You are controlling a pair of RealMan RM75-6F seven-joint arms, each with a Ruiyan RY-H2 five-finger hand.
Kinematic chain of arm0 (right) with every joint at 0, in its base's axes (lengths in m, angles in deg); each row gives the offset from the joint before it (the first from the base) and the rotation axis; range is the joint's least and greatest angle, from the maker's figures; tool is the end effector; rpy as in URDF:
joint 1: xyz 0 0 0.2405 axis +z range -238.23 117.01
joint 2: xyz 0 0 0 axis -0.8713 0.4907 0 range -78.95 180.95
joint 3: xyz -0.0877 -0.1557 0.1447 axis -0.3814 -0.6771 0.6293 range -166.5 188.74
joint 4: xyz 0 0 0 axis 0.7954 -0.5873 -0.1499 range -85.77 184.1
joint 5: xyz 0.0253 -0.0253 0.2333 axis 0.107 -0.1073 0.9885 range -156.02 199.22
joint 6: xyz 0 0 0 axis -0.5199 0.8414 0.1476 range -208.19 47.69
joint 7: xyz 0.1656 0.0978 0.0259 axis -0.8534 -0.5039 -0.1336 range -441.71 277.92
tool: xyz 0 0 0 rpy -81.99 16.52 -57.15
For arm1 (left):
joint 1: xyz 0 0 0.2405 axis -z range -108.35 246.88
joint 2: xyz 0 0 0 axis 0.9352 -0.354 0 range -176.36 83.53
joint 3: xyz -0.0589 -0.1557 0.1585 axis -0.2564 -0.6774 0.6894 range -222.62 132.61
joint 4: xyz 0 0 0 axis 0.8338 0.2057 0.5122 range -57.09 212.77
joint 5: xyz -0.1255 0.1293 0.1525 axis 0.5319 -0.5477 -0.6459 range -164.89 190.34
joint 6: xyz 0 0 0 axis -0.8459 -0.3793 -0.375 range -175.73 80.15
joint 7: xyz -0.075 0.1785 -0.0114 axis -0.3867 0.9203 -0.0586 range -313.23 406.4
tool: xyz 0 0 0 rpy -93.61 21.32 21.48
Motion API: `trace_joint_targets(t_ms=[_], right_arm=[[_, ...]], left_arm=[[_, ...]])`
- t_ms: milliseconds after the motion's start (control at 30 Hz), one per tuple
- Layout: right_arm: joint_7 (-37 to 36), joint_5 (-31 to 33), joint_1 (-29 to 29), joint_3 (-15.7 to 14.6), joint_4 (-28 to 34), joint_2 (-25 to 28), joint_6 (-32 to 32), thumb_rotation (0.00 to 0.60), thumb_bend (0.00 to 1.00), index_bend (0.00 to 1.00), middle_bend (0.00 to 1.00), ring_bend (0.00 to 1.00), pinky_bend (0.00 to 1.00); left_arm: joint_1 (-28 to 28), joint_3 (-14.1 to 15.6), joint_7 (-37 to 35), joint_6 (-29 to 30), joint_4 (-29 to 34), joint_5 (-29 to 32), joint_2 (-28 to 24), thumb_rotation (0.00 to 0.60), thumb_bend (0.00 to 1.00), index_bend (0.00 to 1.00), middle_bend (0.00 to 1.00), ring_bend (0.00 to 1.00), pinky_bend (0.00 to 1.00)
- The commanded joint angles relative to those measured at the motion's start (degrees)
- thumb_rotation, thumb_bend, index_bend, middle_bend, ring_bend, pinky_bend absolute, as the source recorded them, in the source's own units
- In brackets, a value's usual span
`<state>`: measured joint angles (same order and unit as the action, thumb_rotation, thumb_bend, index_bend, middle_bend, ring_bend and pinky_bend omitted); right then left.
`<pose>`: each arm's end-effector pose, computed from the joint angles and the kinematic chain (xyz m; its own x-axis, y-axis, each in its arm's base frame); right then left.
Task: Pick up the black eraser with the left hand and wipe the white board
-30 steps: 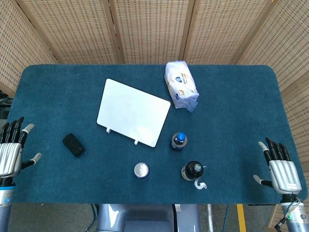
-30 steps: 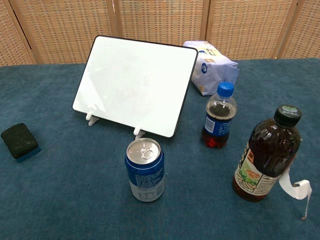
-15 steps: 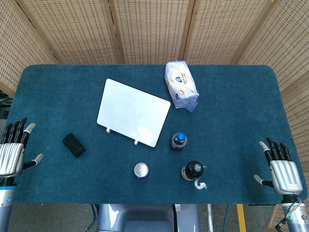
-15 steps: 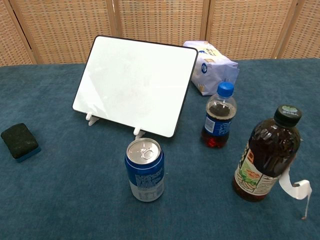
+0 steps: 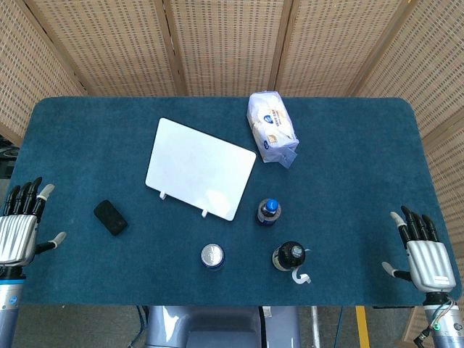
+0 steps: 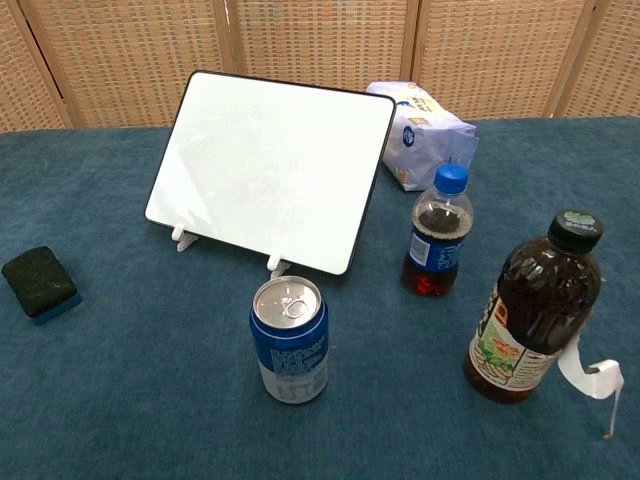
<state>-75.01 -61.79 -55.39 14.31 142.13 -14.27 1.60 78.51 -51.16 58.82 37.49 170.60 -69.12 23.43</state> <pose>-0.3025 -0.2337 0.1102 0.4699 -0.0559 0.8810 -0.8816 0.0209 0.4715 -0.2708 0.2642 0.1081 0.4770 -0.0738 0.8758 0.8781 -0.0028 -0.4785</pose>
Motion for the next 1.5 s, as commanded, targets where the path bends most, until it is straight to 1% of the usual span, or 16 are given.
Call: trace_joint_targets(t_ms=[33,233,333,433,600,733,967,1167,1333,1500], right_arm=[[0.0,0.0,0.0,0.0,0.1,0.0,0.0,0.600,0.00,0.07,0.00,0.00,0.00],[0.0,0.2,0.0,0.2,0.1,0.1,0.2,0.600,0.00,0.07,0.00,0.00,0.00],[-0.1,0.5,-0.1,0.4,-0.1,0.0,0.3,0.600,0.00,0.07,0.00,0.00,0.00],[-0.2,0.7,-0.2,0.5,-0.1,0.1,0.5,0.600,0.00,0.07,0.00,0.00,0.00],[-0.6,0.2,-0.3,0.6,-0.6,-0.3,1.1,0.600,0.00,0.07,0.00,0.00,0.00],[-0.6,0.1,-0.2,0.7,-0.9,-0.5,1.0,0.600,0.00,0.07,0.00,0.00,0.00],[-1.2,-0.4,-0.3,0.9,-1.8,-1.1,1.8,0.600,0.00,0.07,0.00,0.00,0.00],[-1.1,-0.6,-0.1,0.9,-2.3,-1.5,1.7,0.600,0.00,0.07,0.00,0.00,0.00],[-0.9,-0.4,0.0,0.9,-2.3,-1.7,1.5,0.600,0.00,0.07,0.00,0.00,0.00],[-0.9,-0.1,0.1,1.1,-2.7,-1.8,1.4,0.600,0.00,0.07,0.00,0.00,0.00]], left_arm=[[0.1,0.1,-0.3,-0.3,0.0,0.0,0.0,0.600,0.16,0.00,0.00,0.00,0.00],[0.6,0.1,-1.4,-2.1,0.4,0.8,-0.7,0.600,0.16,0.00,0.00,0.00,0.00],[1.6,0.1,-2.9,-4.4,0.9,1.1,-1.6,0.600,0.15,0.00,0.00,0.00,0.00],[3.5,0.3,-5.4,-8.7,0.4,1.2,-3.2,0.600,0.16,0.00,0.00,0.00,0.00],[7.3,-0.1,-8.0,-15.8,-3.6,2.0,-5.0,0.600,0.16,0.00,0.00,0.00,0.00],[9.6,0.7,-10.2,-21.2,-6.0,2.7,-5.8,0.600,0.16,0.06,0.00,0.00,0.00],[12.5,2.3,-12.5,-28.3,-9.3,3.3,-5.4,0.600,0.17,0.12,0.00,0.00,0.00],[15.3,3.1,-14.0,-33.5,-13.0,3.2,-3.9,0.600,0.18,0.18,0.00,0.00,0.00],[17.8,3.7,-15.1,-37.6,-15.0,2.5,-3.3,0.600,0.20,0.20,0.00,0.00,0.00],[20.9,4.3,-13.2,-39.6,-18.7,0.0,-1.1,0.600,0.21,0.21,0.00,0.00,0.00]])
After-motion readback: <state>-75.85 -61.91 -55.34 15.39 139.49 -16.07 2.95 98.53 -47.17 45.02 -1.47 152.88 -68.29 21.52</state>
